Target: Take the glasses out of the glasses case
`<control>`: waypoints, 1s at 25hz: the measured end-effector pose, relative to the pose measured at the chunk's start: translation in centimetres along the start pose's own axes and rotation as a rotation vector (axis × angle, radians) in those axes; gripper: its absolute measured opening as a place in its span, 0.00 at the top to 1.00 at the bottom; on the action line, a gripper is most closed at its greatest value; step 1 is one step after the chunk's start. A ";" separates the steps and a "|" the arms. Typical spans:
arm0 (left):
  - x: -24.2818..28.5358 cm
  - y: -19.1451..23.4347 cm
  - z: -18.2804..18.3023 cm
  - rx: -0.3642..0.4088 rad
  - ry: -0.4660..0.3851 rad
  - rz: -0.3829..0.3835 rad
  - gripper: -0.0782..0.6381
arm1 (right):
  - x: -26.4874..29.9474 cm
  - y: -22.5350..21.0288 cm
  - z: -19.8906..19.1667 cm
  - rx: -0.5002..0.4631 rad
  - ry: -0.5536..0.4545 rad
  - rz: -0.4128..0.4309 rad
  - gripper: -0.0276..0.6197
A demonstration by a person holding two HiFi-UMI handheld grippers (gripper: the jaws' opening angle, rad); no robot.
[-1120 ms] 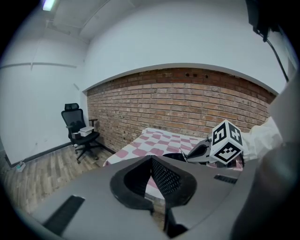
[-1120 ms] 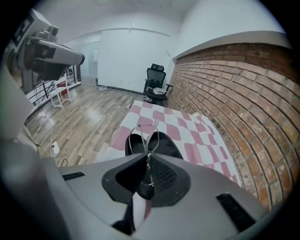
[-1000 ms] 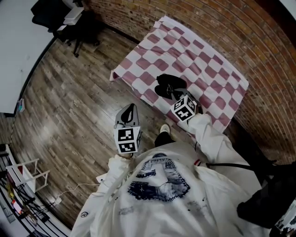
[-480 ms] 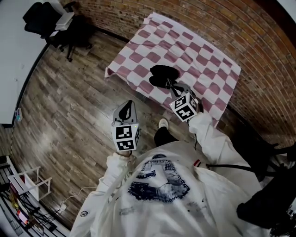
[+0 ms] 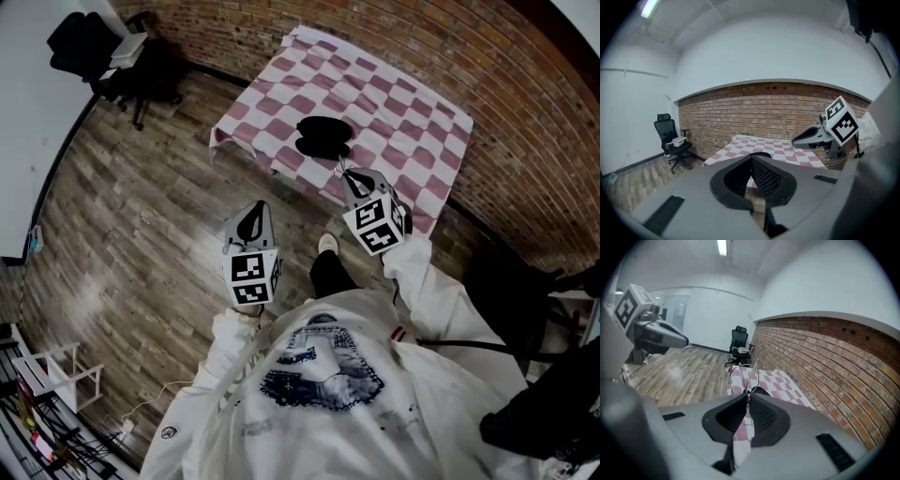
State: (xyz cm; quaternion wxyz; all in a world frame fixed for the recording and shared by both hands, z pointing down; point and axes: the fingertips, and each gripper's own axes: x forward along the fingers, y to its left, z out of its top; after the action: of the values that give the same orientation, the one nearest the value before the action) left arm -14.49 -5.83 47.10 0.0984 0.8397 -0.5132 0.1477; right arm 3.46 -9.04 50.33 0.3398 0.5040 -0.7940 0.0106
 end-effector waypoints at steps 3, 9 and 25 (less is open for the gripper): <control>-1.8 -0.6 0.0 0.012 -0.012 -0.001 0.88 | -2.6 0.8 1.0 0.012 -0.044 -0.021 0.91; -4.8 -1.9 0.4 0.039 -0.035 0.009 0.88 | -6.8 2.1 2.0 0.035 -0.118 -0.039 0.91; -6.8 -4.2 1.6 0.084 -0.079 0.006 0.88 | -12.1 1.8 2.3 0.062 -0.196 -0.092 0.92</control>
State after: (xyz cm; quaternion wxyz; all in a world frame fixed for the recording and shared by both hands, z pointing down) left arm -13.44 1.24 43.16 0.0424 0.8466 -0.5126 0.1364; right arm 3.91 0.64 42.47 0.2448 0.5486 -0.7989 -0.0298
